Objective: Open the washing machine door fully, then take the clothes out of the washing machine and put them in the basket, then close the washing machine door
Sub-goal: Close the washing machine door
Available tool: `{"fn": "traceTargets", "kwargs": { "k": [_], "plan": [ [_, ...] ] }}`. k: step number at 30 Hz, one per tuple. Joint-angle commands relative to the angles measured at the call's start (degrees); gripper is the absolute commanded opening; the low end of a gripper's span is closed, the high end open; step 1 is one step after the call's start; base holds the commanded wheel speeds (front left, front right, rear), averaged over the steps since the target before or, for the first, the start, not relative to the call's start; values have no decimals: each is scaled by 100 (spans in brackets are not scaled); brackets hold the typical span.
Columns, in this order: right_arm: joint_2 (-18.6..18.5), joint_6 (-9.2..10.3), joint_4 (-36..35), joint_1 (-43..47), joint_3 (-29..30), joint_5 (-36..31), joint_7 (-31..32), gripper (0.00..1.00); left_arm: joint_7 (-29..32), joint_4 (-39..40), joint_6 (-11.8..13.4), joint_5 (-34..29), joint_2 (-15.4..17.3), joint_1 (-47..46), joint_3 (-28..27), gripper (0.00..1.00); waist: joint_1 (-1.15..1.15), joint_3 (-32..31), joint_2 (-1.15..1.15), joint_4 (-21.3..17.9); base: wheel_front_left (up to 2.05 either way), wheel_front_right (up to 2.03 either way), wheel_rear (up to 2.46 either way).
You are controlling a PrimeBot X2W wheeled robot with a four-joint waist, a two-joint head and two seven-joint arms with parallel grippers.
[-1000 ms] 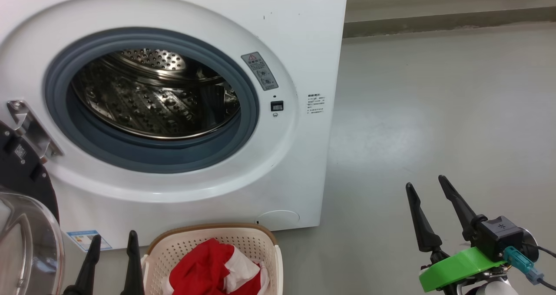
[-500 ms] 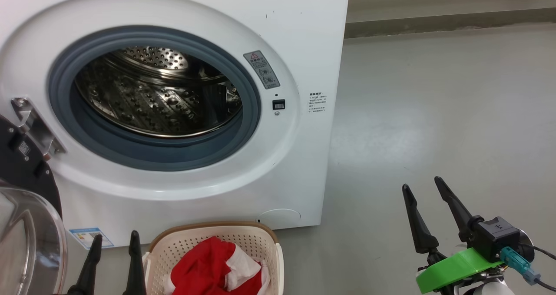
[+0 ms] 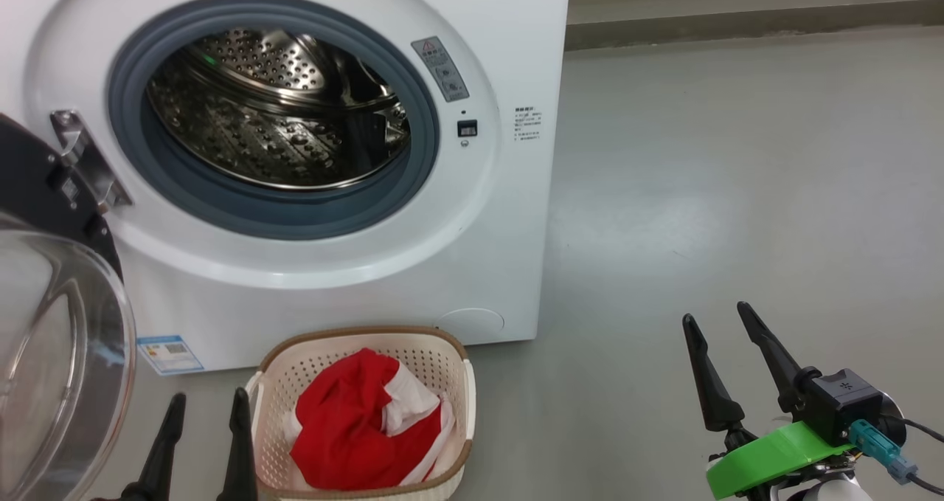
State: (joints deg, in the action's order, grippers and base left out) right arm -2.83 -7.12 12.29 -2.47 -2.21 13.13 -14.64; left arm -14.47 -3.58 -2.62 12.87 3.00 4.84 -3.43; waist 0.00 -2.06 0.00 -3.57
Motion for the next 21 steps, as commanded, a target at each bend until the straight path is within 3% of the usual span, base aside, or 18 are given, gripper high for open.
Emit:
{"fn": "traceTargets", "kwargs": {
  "k": [1,8,21],
  "plan": [
    [-5,-36,-128,-79,-104,42,-36,100,-49,180,-13,42,96,-41,-158,100,0,-3,0,5,-122,122,0],
    [-5,-36,-117,-67,-127,61,-36,100,-50,182,17,-9,115,-2,-116,100,0,-21,0,22,-68,68,0],
    [-5,-36,-75,-113,-198,65,-36,100,-40,199,200,50,114,12,-161,100,0,4,0,20,-1,1,0]
  ]
}}
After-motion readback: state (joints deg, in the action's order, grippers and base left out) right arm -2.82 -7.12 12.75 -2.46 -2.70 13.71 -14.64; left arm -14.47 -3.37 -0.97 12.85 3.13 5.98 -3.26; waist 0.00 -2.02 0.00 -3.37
